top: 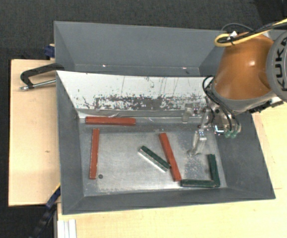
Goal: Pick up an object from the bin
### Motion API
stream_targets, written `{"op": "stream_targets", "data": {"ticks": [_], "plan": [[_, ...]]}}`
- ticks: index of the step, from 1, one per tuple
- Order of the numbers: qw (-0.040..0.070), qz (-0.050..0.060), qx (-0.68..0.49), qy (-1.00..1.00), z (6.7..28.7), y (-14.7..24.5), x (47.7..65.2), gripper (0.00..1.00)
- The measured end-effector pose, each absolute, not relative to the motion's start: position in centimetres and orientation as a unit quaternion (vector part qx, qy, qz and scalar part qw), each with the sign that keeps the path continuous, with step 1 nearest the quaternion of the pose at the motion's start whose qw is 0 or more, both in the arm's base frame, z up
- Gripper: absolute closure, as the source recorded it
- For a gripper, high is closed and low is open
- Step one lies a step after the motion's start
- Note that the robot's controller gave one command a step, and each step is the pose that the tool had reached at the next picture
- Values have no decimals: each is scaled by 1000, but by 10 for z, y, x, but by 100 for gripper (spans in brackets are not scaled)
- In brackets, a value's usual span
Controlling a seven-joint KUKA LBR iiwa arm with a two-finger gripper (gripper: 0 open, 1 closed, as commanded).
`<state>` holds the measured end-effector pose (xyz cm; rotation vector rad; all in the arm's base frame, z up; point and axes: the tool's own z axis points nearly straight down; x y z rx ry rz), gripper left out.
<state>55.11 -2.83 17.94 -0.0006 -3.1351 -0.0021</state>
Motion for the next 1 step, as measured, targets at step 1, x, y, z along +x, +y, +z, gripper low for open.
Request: {"op": "stream_targets", "data": {"ticks": [1], "plan": [[-1,0,0,-1000,184,-28,553,0]]}}
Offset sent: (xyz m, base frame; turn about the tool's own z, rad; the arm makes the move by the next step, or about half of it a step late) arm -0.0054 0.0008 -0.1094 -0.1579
